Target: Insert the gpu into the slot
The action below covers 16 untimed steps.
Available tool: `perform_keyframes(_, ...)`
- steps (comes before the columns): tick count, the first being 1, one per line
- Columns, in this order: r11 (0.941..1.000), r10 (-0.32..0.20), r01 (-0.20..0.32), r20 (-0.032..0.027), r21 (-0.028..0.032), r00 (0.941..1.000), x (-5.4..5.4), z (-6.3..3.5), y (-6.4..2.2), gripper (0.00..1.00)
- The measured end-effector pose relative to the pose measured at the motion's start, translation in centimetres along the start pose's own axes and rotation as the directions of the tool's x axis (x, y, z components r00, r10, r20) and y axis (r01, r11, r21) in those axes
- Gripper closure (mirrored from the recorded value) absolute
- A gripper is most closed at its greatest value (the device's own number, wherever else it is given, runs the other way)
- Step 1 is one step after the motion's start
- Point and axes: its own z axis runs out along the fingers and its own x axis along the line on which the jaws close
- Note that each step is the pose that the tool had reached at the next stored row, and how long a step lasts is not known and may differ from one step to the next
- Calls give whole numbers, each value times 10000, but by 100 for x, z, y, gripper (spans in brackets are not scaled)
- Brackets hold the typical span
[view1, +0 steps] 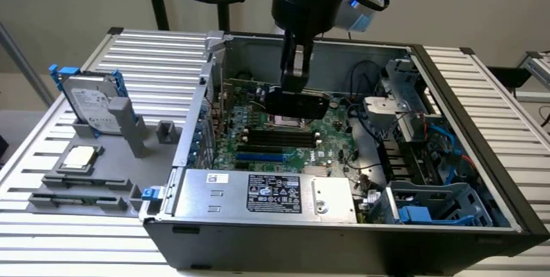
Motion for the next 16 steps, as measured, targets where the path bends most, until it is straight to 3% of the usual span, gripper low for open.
perform_keyframes(10, 10000, -4, 4, 10, 82, 10000, 67, 184, 95, 74)
perform_keyframes(16, 9999, -10, 9, 59, 168, 10000, 94, 287, 134, 74)
